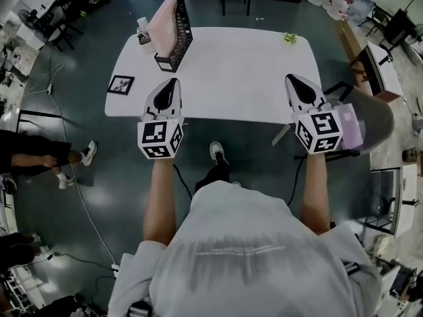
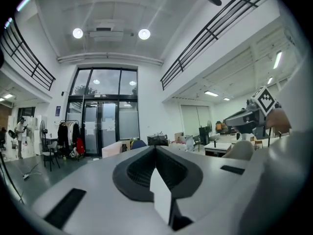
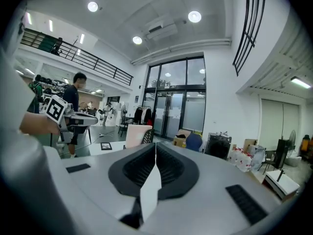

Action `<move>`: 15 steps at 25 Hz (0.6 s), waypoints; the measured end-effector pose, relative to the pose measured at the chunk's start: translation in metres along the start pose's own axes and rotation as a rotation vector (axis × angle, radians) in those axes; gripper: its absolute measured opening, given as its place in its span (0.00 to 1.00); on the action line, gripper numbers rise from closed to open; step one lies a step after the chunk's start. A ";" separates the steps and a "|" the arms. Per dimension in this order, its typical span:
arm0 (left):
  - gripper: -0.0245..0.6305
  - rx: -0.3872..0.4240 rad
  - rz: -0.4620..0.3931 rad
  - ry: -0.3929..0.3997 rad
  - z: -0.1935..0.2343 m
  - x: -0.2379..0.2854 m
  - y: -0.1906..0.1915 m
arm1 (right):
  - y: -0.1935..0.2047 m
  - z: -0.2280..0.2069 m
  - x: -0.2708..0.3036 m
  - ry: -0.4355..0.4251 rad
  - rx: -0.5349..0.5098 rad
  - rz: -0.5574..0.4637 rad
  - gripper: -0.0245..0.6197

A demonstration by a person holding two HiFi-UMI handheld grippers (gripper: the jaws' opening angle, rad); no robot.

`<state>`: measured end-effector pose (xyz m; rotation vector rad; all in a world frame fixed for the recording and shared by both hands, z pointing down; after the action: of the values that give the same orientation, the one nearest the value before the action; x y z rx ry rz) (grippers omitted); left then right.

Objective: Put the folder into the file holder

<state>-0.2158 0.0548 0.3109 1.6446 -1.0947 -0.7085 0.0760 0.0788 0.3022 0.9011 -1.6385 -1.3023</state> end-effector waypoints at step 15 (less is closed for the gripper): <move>0.07 0.056 -0.066 0.015 -0.021 -0.047 -0.054 | -0.015 0.034 -0.047 -0.039 -0.085 -0.029 0.08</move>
<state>-0.2004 0.1114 0.2645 1.7383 -1.0620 -0.7124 0.0635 0.1314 0.2758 0.8559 -1.5923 -1.4063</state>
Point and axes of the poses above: the fingertips, and each gripper's own axes: x forward along the fingers, z to its left, y out of its underside, the point moved 1 cm from there along -x, backward along the fingers, and after that the axes turned 14 degrees about x, right-handed, at the moved point
